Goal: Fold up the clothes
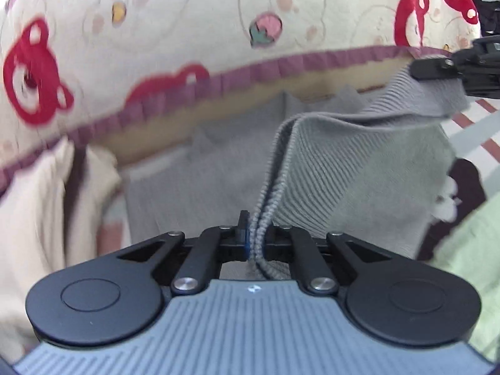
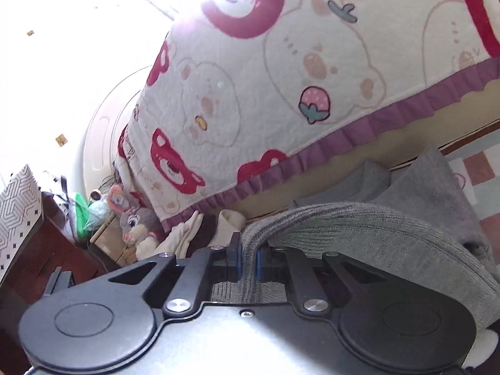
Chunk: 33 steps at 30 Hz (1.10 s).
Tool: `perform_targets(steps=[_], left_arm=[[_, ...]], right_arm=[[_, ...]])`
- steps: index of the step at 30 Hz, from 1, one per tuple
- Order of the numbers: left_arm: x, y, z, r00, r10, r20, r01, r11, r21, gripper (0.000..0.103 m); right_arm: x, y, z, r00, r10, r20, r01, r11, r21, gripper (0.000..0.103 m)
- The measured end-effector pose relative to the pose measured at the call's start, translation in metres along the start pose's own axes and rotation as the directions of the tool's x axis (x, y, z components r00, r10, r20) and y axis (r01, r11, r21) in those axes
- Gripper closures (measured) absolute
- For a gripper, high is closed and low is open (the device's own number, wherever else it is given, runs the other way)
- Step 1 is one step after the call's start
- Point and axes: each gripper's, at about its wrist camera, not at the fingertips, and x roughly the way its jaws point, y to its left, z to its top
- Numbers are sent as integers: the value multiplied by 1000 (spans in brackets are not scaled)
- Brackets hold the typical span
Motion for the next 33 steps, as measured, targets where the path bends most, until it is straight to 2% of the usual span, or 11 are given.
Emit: perform_targets(steps=[1,3,5,11,16,19,21,24,26,30,33], left_arm=[[7,1,7,999,31,32,-33,998,45,86],[16,0,17,989,130,73,-140,978,157,54],[18,4,16,969,222,106,-240,949,206,46],[1,33,-43,998,54,19,-57,972,226,45],[-2,33,-88,994,-95,-44,105,924,368,36],[13,31,-101,990,-74,-121,115,917,382,35],[15,37,-106,987,-87,-132,126,935,331,35],[14,64,-106,959,-255,-120,270,955,122,35],[18,80,-105,924,-368,-101,368,930,-25,35],[29,88,-105,855,-514,-69,496,849,-181,35],[34,86,-104,850,-520,-80,501,847,-180,35]], right_arm=[[2,-2,5,999,-37,19,37,999,-10,92],[10,-8,10,985,-167,45,170,983,-68,92],[22,-21,10,964,-264,35,266,961,-77,92],[61,-51,3,897,-440,-48,433,895,-109,92],[97,-68,7,827,-552,-106,536,832,-143,92],[101,-56,7,821,-564,-88,552,824,-132,92],[103,-46,4,811,-579,-88,563,812,-152,92],[103,-28,3,810,-577,-100,543,804,-244,92],[99,-20,5,804,-588,-92,548,791,-274,92],[89,-17,5,800,-597,-70,565,786,-251,92],[78,-17,0,797,-602,-48,585,790,-181,92]])
